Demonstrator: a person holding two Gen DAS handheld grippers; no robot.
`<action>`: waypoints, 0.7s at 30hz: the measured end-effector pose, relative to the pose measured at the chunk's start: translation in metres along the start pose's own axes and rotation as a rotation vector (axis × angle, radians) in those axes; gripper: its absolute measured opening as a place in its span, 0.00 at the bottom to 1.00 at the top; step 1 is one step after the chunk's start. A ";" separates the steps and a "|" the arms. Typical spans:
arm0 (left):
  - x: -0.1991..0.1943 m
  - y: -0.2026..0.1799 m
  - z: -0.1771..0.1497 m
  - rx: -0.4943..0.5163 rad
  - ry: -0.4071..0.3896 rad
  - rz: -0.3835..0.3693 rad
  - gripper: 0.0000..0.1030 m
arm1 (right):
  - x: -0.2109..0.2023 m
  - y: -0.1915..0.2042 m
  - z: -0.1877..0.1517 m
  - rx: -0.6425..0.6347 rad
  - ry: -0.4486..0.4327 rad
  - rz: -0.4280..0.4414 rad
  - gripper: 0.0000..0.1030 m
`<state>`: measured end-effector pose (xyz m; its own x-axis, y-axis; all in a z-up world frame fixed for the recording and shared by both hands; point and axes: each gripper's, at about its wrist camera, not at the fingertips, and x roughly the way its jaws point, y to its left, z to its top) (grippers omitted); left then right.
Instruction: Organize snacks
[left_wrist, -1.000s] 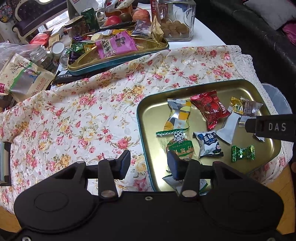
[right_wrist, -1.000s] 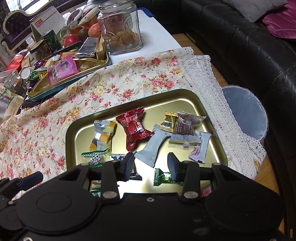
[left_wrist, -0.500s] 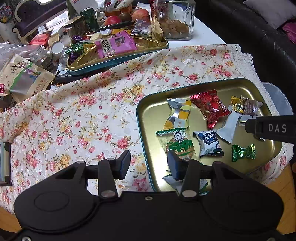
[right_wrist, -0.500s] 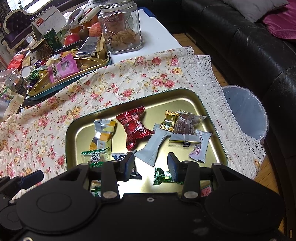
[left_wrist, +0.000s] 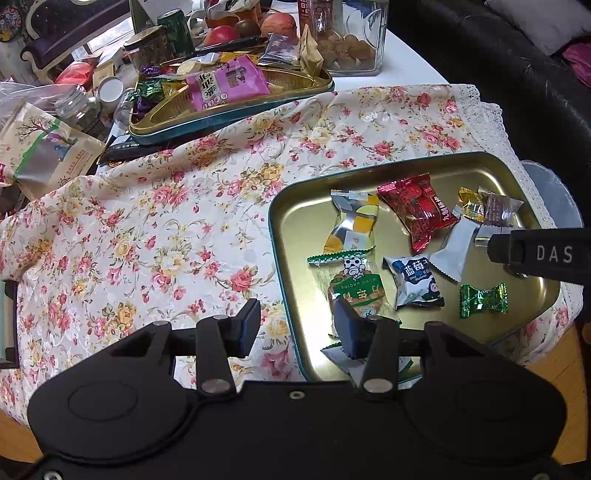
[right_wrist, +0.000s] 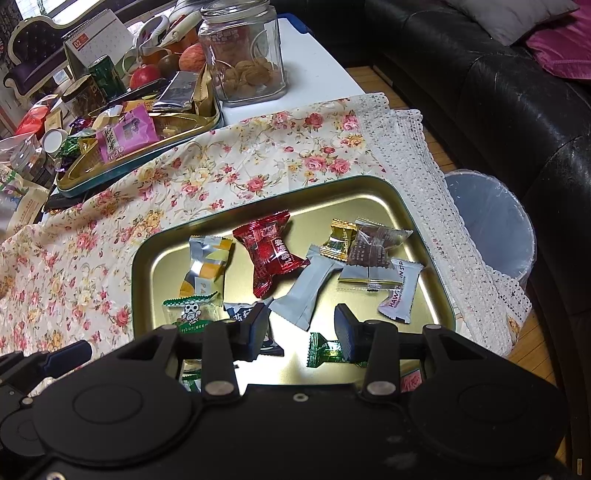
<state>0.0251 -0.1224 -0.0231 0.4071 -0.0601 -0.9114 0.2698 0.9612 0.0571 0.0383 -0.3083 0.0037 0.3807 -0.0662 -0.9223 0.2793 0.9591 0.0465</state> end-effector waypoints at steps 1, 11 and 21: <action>0.000 0.000 0.000 0.000 0.001 0.000 0.51 | 0.000 0.000 0.000 0.000 0.000 0.000 0.41; 0.001 0.000 0.000 -0.001 0.011 -0.008 0.51 | 0.000 0.000 0.001 0.000 0.001 -0.003 0.41; 0.000 0.002 0.000 -0.004 0.013 -0.011 0.51 | 0.000 0.000 0.001 -0.001 0.001 -0.003 0.41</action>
<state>0.0255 -0.1200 -0.0229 0.3928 -0.0676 -0.9171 0.2712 0.9614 0.0453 0.0393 -0.3083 0.0047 0.3786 -0.0686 -0.9230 0.2795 0.9592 0.0433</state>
